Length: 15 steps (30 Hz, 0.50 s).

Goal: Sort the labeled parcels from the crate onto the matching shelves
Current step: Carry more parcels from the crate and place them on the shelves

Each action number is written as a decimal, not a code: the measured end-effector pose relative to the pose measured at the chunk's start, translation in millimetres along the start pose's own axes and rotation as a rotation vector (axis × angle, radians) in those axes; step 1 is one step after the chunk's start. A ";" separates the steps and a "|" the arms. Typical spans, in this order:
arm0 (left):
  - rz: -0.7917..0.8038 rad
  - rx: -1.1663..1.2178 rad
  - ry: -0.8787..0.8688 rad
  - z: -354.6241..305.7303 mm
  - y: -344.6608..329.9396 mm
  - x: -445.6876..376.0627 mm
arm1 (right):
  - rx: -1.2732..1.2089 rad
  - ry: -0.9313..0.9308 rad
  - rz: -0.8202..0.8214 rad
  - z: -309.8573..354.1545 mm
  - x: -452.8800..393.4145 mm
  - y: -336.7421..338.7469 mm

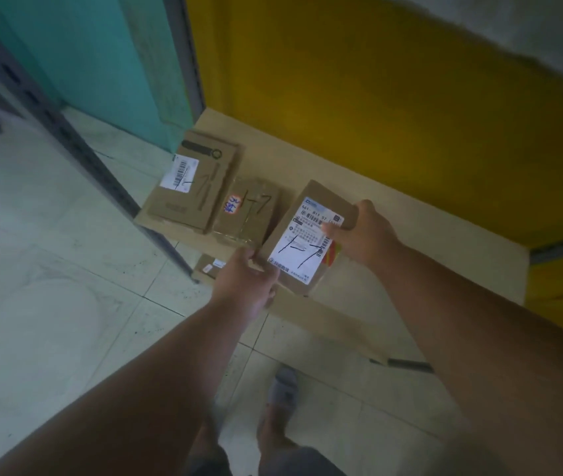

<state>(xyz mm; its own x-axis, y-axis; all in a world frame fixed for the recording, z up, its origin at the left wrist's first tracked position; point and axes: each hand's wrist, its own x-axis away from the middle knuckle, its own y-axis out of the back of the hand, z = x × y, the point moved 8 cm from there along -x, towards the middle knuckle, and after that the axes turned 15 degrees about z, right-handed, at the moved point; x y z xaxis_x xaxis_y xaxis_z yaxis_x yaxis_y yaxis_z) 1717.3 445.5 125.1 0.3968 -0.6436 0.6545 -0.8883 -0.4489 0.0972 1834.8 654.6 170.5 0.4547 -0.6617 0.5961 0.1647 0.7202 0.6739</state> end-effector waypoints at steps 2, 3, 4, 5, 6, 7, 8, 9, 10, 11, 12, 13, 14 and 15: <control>-0.015 0.024 0.001 -0.2 -6.7 -1.3 | -0.002 0.009 -0.016 0.9 -5.5 4.2; -0.026 0.037 0.005 0.2 -10.6 -2.1 | 0.005 0.016 -0.025 1.7 -8.0 6.8; -0.043 0.054 0.009 1.3 -14.2 -2.9 | 0.015 0.023 -0.032 2.3 -10.6 8.7; -0.065 0.073 0.014 2.7 -17.2 -3.1 | 0.033 0.029 -0.037 3.0 -12.1 10.0; -0.088 0.088 0.019 4.1 -20.0 -3.0 | 0.059 0.036 -0.044 4.2 -12.8 10.8; -0.105 0.100 0.022 5.7 -22.9 -2.6 | 0.094 0.043 -0.050 5.6 -12.7 11.2; -0.119 0.114 0.021 6.0 -25.7 -1.2 | 0.139 0.047 -0.056 7.6 -11.0 11.5; -0.133 0.129 0.019 5.9 -27.8 1.2 | 0.180 0.052 -0.064 9.7 -7.2 11.8; -0.146 0.138 0.016 4.5 -29.6 4.5 | 0.212 0.063 -0.074 12.6 -1.2 12.6; -0.153 0.140 0.013 2.6 -30.9 8.8 | 0.237 0.080 -0.090 16.1 6.9 14.1; -0.156 0.134 0.011 0.6 -31.5 14.4 | 0.267 0.098 -0.109 19.9 17.2 14.9; -0.159 0.123 0.006 -2.0 -30.5 22.5 | 0.306 0.119 -0.128 25.4 30.0 14.7; -0.162 0.108 -0.007 -4.8 -28.0 32.2 | 0.341 0.142 -0.138 31.5 43.7 12.8; -0.166 0.084 -0.024 -6.2 -23.9 43.1 | 0.359 0.177 -0.133 39.1 57.5 8.2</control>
<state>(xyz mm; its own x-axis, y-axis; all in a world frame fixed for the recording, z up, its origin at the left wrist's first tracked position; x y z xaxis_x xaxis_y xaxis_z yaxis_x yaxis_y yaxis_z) 1754.2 432.4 155.7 0.5423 -0.5705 0.6168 -0.7882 -0.5997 0.1383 1828.1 614.3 227.4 0.5989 -0.6753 0.4306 -0.0688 0.4923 0.8677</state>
